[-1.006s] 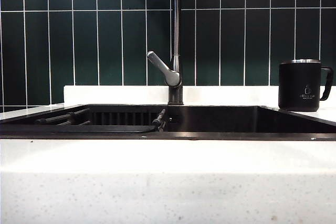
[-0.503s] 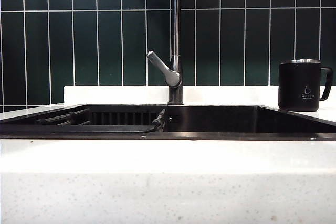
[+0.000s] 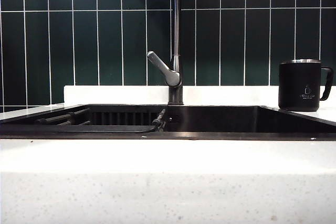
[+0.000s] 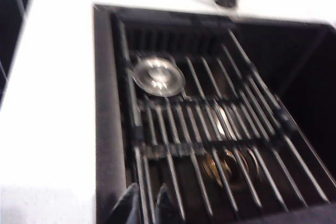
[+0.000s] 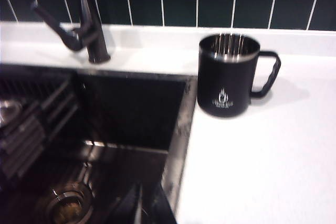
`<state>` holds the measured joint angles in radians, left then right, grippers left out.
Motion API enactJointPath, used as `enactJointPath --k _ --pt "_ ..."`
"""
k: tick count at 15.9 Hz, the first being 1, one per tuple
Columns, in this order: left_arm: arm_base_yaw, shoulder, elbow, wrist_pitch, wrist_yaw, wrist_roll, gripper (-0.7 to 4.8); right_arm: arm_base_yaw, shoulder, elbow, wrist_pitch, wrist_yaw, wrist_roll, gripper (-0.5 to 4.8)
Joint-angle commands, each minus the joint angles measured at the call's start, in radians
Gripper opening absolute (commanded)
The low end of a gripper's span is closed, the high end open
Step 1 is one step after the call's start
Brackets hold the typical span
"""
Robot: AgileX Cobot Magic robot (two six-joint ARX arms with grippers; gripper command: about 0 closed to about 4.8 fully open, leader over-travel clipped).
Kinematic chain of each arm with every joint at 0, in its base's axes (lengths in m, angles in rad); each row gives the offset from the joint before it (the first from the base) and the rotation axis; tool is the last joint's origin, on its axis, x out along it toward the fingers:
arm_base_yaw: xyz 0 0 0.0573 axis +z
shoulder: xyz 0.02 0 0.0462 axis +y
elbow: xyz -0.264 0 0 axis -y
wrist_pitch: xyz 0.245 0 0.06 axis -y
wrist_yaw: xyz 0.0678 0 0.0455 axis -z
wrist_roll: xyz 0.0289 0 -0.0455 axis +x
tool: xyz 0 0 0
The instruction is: Pick up the mug next to the sink, go to the faucet to get some water, pour the water into the sink, and finally put the mug back to its place.
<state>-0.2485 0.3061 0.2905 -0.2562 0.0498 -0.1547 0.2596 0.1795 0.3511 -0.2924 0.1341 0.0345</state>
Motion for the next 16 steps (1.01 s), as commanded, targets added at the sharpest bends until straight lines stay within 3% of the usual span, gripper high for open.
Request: enactJointPath --k 1,6,9,10,13,16 --pt "-0.001 -0.055 -0.059 0.119 -0.015 0.003 0.47 0.0 -0.081 -0.036 0.027 0.023 -0.011 0.4" --pt "-0.001 -0.138 -0.095 0.157 -0.027 0.001 0.47 0.0 -0.161 -0.035 -0.017 0.119 0.002 0.41" --pt "-0.001 -0.177 -0.103 0.156 -0.05 0.012 0.39 0.0 -0.182 -0.035 -0.006 0.109 0.027 0.25" --pt "-0.002 -0.177 -0.11 0.156 -0.048 0.032 0.03 0.0 -0.181 -0.035 -0.013 0.094 -0.003 -0.08" --pt "-0.001 -0.177 -0.143 0.161 -0.044 0.049 -0.06 0.0 -0.182 -0.038 -0.032 0.068 -0.111 -0.08" --pt "-0.001 -0.178 -0.171 0.161 -0.05 0.051 -0.06 0.0 -0.181 -0.042 -0.046 0.069 -0.117 -0.08"
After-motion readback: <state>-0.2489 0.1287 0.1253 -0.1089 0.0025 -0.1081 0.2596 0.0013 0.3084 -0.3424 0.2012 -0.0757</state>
